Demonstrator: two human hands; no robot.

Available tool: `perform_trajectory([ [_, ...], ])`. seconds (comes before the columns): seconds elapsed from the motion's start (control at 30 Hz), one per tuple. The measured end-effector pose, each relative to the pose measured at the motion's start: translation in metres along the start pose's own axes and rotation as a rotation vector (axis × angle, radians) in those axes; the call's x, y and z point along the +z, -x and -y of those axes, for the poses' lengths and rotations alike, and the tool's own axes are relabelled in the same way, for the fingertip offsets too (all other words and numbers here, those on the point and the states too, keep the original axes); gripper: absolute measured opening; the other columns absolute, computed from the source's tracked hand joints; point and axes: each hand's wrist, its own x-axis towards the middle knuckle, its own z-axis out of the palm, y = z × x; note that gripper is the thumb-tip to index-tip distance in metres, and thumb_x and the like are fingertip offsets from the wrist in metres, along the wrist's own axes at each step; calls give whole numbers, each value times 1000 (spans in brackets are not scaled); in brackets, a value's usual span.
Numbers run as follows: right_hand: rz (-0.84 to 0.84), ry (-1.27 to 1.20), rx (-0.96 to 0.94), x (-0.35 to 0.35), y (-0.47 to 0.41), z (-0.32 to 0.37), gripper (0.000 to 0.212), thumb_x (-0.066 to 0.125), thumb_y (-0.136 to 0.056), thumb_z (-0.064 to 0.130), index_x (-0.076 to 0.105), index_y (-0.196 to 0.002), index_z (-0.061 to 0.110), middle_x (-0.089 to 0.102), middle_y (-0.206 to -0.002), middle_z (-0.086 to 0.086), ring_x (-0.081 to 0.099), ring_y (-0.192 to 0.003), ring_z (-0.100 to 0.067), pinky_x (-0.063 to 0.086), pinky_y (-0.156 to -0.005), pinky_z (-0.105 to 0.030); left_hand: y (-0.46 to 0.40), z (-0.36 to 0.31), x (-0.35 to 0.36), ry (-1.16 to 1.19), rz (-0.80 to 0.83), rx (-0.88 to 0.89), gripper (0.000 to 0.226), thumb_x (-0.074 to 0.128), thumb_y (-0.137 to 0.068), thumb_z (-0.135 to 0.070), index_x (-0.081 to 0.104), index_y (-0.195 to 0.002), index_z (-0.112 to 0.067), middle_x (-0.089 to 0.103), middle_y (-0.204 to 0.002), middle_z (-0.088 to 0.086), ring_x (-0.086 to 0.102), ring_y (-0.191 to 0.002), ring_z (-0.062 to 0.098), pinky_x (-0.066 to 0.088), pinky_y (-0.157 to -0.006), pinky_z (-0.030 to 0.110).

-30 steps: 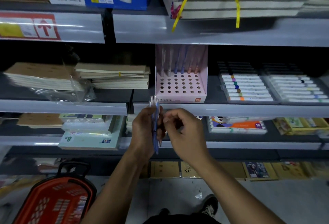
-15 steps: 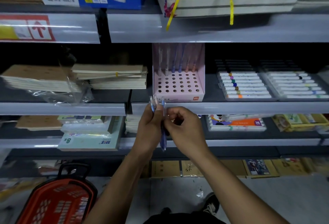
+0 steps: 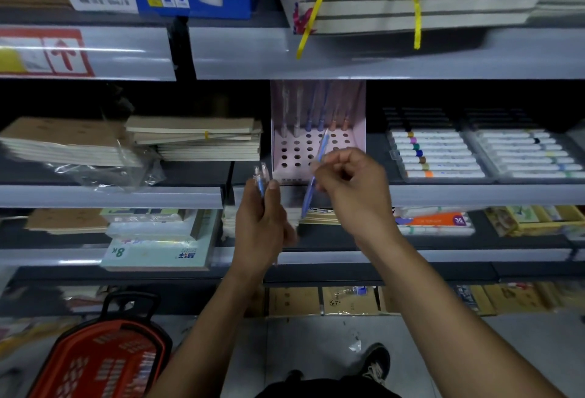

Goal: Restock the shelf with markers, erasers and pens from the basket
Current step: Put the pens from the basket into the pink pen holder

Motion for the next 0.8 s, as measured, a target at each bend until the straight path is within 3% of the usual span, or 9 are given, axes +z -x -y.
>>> perform_trajectory([
  [0.1,-65,-42,-75,-4,-17,14,14,75,-94,14,62,-90,14,75,-78,-7,75,-68,-19,63,-69,-34,-2,-1,0,-11,3,-30,28,49,-110,-35,47,-91,-15,38,-58,-4,33,-48,13,32,-45,29],
  [0.23,-198,38,-195,-4,-44,24,17,77,-92,21,61,-88,21,74,-80,-4,76,-74,-21,62,-66,-36,-2,-7,-2,153,35,-99,28,42,-112,-31,54,-94,-12,30,-61,-1,22,-47,9,24,-40,22],
  [0.3,-262,153,-206,-3,-59,25,17,79,-89,25,63,-85,21,74,-80,-2,74,-74,-17,61,-68,-36,-2,-9,-3,196,64,-110,32,35,-113,-29,56,-101,-8,29,-63,1,21,-48,8,23,-40,20],
  [0.37,-285,246,-210,-2,-71,24,19,79,-86,22,65,-74,16,70,-69,2,66,-59,-5,52,-53,-27,-4,-9,-2,180,73,-101,33,35,-114,-29,60,-103,-11,29,-65,1,22,-50,9,23,-41,20],
  [0.43,-306,294,-244,0,-77,22,35,75,-82,15,54,-55,19,55,-50,9,48,-40,0,34,-39,-17,-4,-10,-1,169,75,-72,32,39,-113,-30,66,-96,-25,30,-67,1,23,-53,10,23,-44,23],
  [0.5,-302,318,-270,3,-83,19,43,73,-80,10,47,-48,20,45,-44,11,43,-36,-1,25,-34,-14,-6,-9,0,118,71,-24,32,42,-114,-28,69,-98,-34,33,-67,-3,26,-56,10,24,-47,26],
  [0.6,-283,384,-277,7,-89,17,45,73,-79,8,46,-43,12,42,-40,11,44,-39,-5,25,-34,-19,-8,-5,-1,16,63,43,28,43,-113,-30,64,-122,-15,36,-67,-10,30,-59,8,29,-51,24],
  [0.73,-213,425,-283,10,-95,14,56,71,-76,2,39,-36,24,39,-32,14,43,-32,-2,27,-33,-13,-6,-5,-1,-108,56,89,33,42,-112,-40,61,-124,-17,39,-67,-12,34,-60,6,33,-57,26],
  [0.8,-162,473,-280,12,-98,14,47,68,-79,0,50,-41,21,49,-40,13,46,-35,0,29,-33,-11,-4,-6,-1,-151,55,100,33,41,-111,-42,60,-122,-17,40,-67,-12,35,-60,7,32,-57,29],
])
